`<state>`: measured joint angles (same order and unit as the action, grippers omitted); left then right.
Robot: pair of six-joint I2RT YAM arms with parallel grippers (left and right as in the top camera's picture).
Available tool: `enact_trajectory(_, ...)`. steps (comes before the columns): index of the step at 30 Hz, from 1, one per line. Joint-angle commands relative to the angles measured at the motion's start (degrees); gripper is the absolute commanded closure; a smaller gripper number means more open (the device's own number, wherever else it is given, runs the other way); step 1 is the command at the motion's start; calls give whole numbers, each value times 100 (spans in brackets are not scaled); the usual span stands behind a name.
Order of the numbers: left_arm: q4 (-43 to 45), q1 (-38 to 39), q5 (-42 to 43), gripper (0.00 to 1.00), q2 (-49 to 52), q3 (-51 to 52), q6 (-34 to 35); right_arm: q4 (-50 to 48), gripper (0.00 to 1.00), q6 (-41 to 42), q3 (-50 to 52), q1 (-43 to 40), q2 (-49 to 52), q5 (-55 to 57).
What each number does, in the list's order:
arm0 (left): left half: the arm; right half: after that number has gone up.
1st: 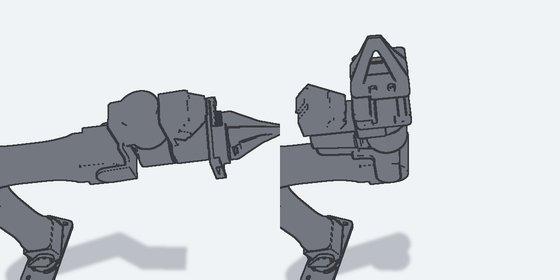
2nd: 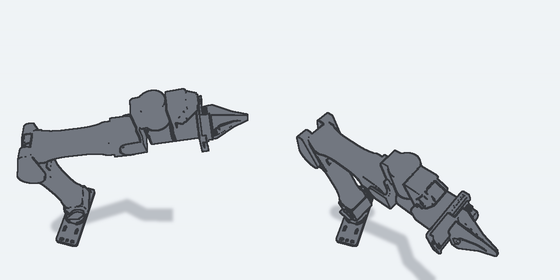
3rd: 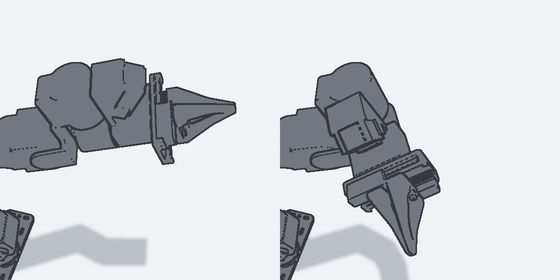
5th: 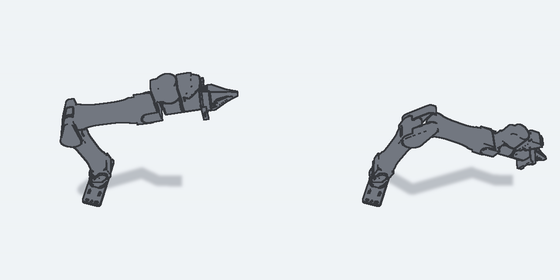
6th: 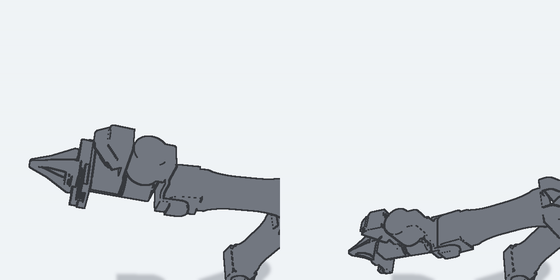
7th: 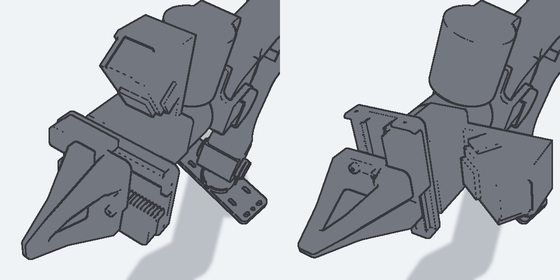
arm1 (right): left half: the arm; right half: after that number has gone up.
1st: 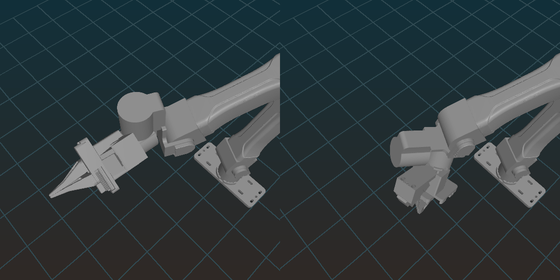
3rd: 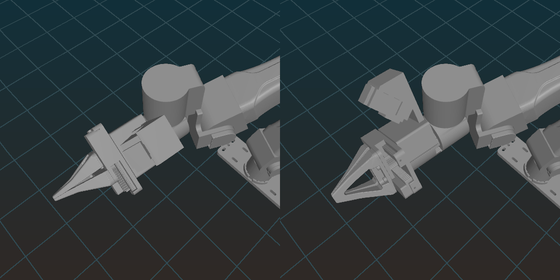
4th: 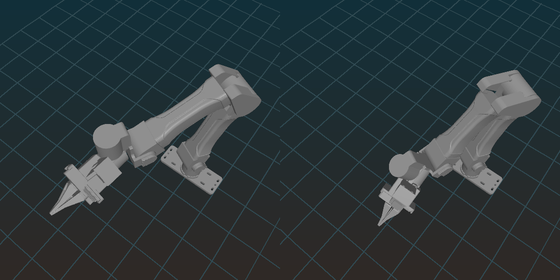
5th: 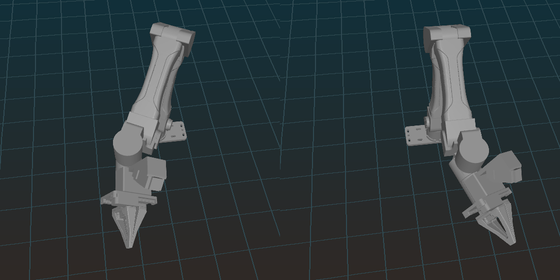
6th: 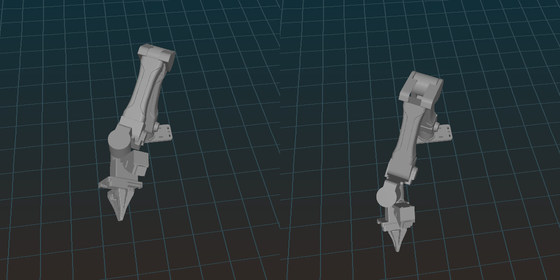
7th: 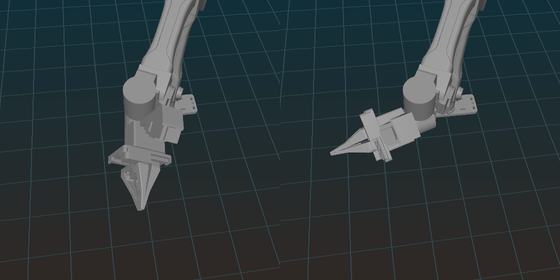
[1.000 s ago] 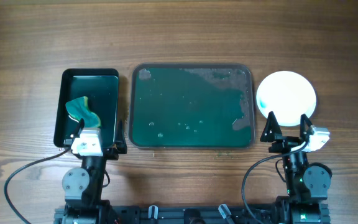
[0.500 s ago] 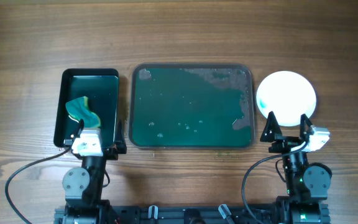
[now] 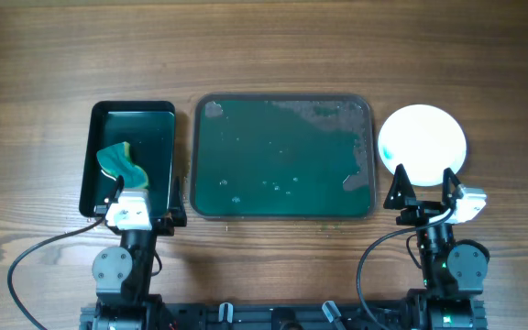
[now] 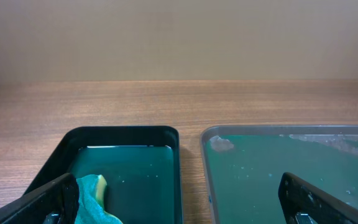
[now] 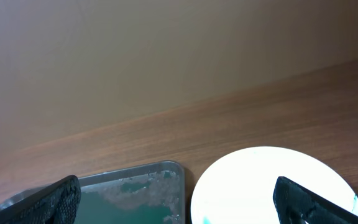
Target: Clean dirty plates on tray and stack at the side
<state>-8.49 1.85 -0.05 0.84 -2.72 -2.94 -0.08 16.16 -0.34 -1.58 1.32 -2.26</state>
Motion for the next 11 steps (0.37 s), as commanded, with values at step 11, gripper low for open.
enact_trajectory(11, 44, -37, 68, 0, -35, 59, -114, -26, 0, -111, 4, 13, -2, 96)
